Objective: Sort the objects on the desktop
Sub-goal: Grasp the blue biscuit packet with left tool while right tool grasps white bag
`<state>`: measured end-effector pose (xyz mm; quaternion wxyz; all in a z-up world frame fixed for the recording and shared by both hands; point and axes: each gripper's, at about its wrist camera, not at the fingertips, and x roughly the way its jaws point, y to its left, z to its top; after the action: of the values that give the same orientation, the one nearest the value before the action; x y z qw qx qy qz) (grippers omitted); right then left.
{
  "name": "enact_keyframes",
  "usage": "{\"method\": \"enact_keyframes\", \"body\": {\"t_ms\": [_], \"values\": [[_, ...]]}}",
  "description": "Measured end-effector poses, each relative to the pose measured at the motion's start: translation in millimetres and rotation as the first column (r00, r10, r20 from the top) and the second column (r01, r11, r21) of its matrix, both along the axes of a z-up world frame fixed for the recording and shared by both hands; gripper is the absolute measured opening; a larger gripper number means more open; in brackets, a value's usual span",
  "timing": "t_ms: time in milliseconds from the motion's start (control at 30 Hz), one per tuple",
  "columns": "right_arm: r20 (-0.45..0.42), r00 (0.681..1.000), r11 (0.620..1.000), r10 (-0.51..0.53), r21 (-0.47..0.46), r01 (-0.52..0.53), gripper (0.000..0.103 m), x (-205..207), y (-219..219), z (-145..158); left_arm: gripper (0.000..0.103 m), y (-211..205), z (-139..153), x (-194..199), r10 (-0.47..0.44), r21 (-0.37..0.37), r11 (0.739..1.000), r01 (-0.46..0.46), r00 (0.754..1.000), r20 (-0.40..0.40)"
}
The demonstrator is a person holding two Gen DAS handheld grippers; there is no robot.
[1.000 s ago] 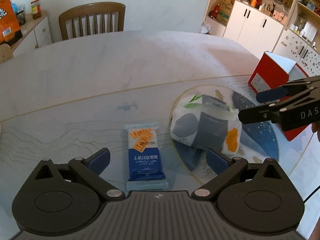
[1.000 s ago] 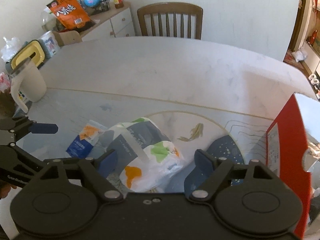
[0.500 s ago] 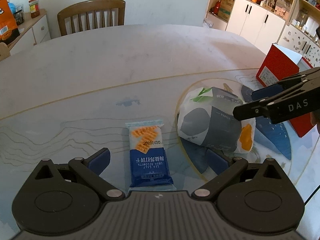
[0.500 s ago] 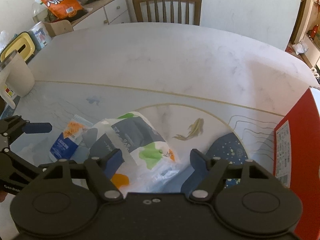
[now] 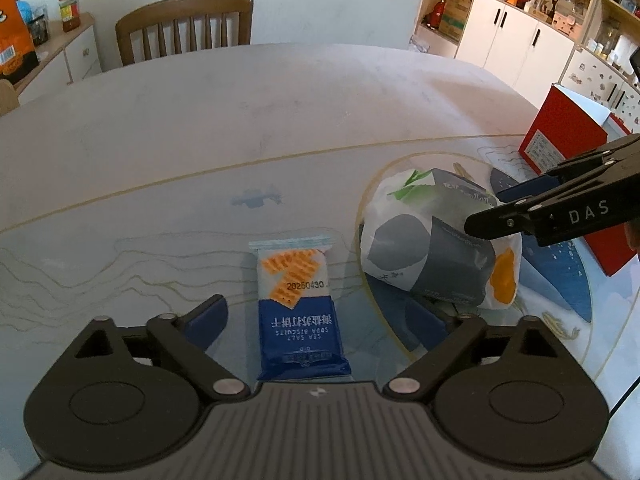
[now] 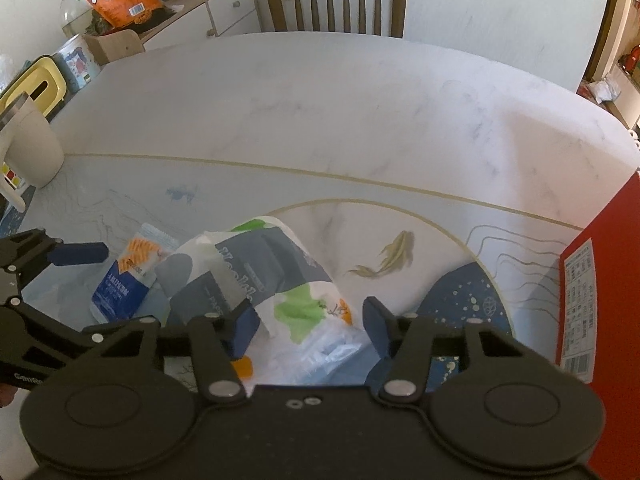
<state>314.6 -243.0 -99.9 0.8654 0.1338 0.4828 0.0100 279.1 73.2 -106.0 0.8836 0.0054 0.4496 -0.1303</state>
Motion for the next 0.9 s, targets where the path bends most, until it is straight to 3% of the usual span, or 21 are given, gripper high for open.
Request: {"method": "enact_keyframes", "body": {"t_ms": [167, 433, 567, 633, 733, 900], "values": [[-0.003, 1.0, 1.0, -0.005, 0.001, 0.005, 0.045, -1.0, 0.0, 0.1, 0.087, -2.0, -0.2, 0.7, 0.005, 0.005, 1.0, -0.005, 1.0, 0.009], [-0.017, 0.999, 0.999, -0.035, -0.013, 0.035, 0.038, -4.4, -0.2, 1.1, 0.064, -5.6, 1.3, 0.2, 0.027, 0.055, 0.998, -0.028, 0.999, 0.025], [-0.016, 0.999, 0.999, -0.038, -0.009, 0.038, 0.035, -7.6, 0.0, 1.2, 0.061, -6.9, 1.1, -0.1, 0.02, 0.07, 0.997, -0.022, 0.999, 0.033], [-0.017, 0.999, 0.999, -0.042, -0.009, 0.042, 0.034, -9.0, 0.1, 1.7, 0.049, -6.8, 1.5, -0.2, 0.02, 0.077, 0.997, -0.023, 0.999, 0.039], [-0.015, 0.999, 0.999, -0.052, -0.008, 0.052, 0.03, -11.3, -0.1, 3.2, 0.04, -5.0, 2.3, 0.6, 0.027, 0.079, 0.996, -0.03, 0.999, 0.043], [-0.012, 0.997, 0.997, -0.072, -0.007, 0.072, 0.027, -17.5, -1.2, 5.6, 0.037, -3.3, 2.1, 1.6, 0.031, 0.074, 0.997, -0.034, 0.999, 0.043]]}}
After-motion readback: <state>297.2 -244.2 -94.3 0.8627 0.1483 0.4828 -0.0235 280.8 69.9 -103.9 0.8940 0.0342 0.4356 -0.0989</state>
